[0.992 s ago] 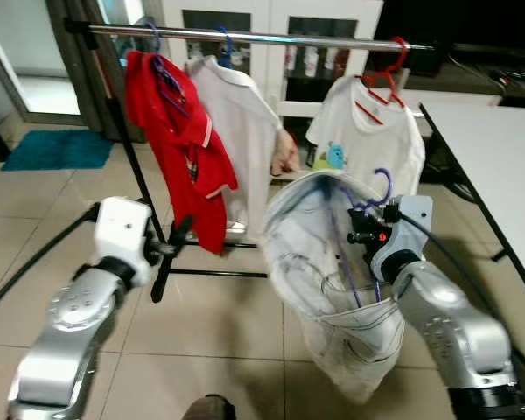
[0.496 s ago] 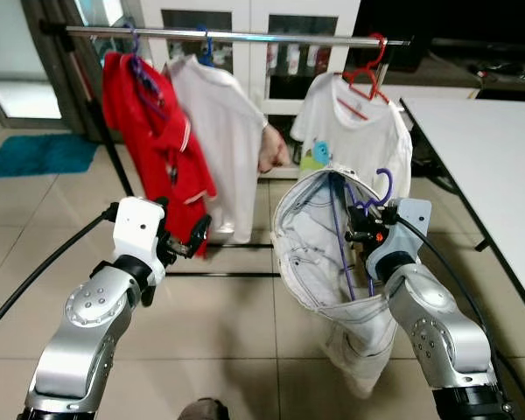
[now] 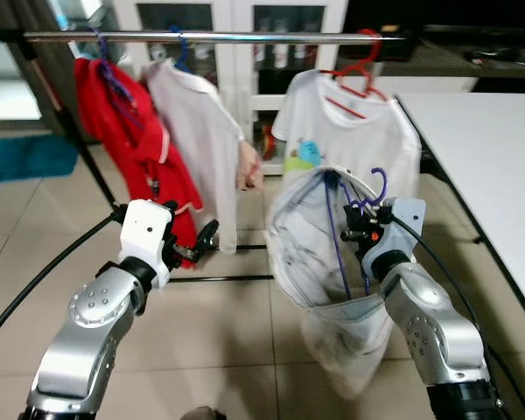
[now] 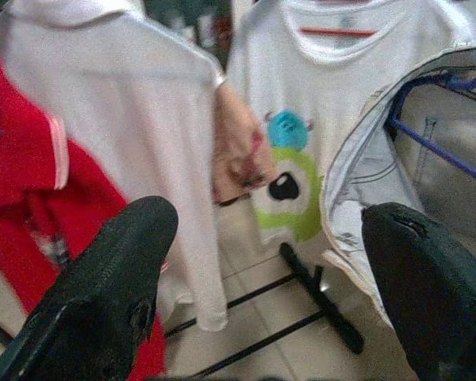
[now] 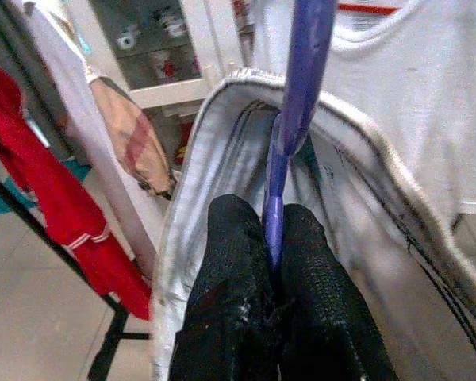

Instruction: Hang hanger

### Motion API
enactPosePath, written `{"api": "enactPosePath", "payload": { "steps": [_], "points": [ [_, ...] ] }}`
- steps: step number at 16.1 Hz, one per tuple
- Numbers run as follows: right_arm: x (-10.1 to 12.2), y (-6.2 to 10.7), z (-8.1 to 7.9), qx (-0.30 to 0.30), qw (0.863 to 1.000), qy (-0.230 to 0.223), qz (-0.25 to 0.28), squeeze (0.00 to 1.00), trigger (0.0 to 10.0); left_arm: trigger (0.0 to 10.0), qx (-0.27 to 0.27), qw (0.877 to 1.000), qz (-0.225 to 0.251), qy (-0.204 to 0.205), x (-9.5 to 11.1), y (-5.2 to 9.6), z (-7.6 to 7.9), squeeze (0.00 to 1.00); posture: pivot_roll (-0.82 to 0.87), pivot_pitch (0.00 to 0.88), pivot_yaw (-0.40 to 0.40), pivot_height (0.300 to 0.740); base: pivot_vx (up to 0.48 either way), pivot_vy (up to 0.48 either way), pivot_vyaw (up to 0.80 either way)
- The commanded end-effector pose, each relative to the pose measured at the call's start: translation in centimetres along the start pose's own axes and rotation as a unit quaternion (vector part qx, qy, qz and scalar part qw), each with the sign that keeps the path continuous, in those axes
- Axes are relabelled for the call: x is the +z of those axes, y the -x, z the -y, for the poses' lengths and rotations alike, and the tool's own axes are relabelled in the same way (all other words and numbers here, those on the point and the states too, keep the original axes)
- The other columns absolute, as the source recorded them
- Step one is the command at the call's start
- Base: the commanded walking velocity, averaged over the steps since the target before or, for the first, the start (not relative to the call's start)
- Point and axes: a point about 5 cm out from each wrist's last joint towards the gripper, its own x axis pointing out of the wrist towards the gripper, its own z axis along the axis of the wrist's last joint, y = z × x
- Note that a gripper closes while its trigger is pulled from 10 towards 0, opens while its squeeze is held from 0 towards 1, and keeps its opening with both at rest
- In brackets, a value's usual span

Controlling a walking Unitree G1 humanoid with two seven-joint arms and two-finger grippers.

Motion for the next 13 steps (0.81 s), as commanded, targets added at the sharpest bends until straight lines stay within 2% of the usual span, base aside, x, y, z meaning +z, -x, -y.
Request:
{"api": "enactPosePath", "payload": {
  "steps": [1,13],
  "points": [
    [1.73,-0.09,-0.24,0.009,0.999,0.012,0.041,0.0,10.0,10.0,-0.006,1.0,-0.006,-0.001,-0.15,0.02,0.27,0.0,-0.01,0.046,0.002,0.74,0.352,0.0,0.0],
    [1.23,0.01,0.07,-0.017,0.999,-0.002,0.048,0.0,10.0,10.0,-0.011,1.0,0.006,-0.005,0.31,-0.74,0.4,0.0,-0.01,0.052,0.041,0.74,0.349,0.0,0.0]
  ]
}}
